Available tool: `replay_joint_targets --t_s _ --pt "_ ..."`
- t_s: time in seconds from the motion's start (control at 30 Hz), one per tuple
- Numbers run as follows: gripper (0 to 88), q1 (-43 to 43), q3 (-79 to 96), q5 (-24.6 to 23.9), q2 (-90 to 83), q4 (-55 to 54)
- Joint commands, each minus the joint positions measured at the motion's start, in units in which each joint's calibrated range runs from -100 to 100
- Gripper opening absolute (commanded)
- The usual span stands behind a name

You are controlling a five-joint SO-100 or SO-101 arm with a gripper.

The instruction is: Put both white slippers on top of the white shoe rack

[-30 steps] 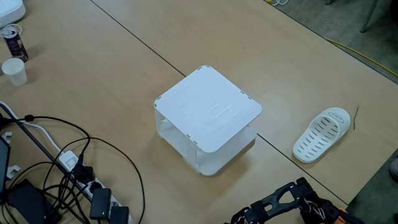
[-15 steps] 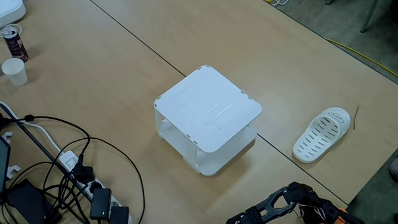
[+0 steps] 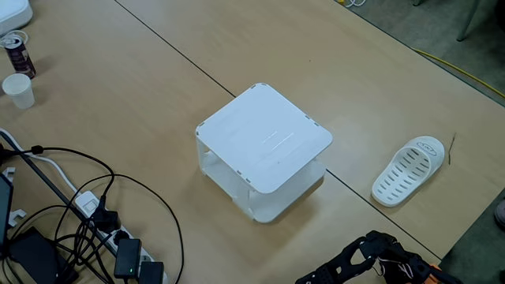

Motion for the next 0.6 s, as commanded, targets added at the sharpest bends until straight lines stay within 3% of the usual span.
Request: replay_joint_targets --t_s 0.0,0.57 --pt "16.4 1.17 -0.44 0.42 -0.95 -2.61" --pt "16.3 -0.81 -5.67 0.42 3.25 -5.71"
